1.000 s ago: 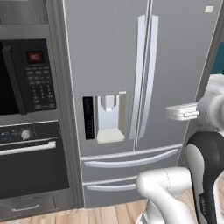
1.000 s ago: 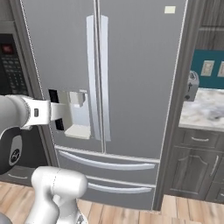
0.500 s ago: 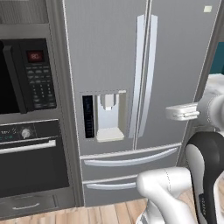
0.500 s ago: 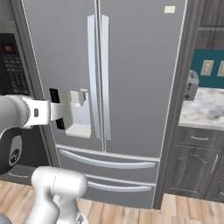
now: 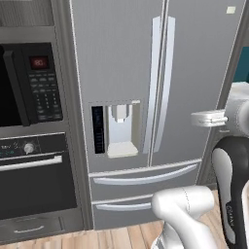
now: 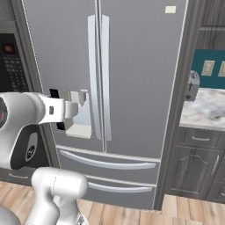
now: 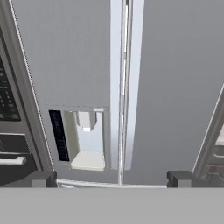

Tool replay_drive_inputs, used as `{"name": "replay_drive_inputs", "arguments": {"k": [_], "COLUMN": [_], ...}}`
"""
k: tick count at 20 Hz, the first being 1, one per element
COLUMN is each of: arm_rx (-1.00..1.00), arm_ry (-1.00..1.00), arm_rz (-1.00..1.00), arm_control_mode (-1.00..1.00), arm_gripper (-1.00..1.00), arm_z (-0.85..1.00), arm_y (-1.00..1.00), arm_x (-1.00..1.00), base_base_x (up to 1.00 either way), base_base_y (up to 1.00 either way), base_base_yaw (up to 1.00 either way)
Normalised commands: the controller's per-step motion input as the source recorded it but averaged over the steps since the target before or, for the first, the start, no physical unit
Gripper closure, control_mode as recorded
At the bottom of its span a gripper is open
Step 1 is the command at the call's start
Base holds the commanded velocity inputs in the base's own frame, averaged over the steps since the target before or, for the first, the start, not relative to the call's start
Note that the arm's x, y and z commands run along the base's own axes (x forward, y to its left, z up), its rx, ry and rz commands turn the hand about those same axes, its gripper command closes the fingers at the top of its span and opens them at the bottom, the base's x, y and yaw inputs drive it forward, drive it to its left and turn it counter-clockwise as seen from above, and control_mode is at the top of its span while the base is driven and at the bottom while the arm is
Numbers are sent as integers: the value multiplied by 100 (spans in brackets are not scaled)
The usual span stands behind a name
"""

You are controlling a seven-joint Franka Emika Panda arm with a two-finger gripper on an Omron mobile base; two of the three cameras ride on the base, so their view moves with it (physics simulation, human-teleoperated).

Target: Take the cakes from the fridge and place them on the empty tray on the dining counter.

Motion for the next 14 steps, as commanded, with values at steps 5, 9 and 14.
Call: {"name": "replay_drive_inputs", "arguments": {"k": [5,9,14], "arm_rx": [1,0,0], "arm_ry": [0,1,0], "arm_rz": [0,-6,-9], "arm_control_mode": [-100,-100,-100], "arm_gripper": [-100,-100,-100], "arm_z": [5,2,0], "arm_y": [-21,-16,-21], "arm_x": [37,41,58], "base_base_x": [0,0,0], "base_base_y": [0,0,0], "base_base_yaw": [0,0,0]}}
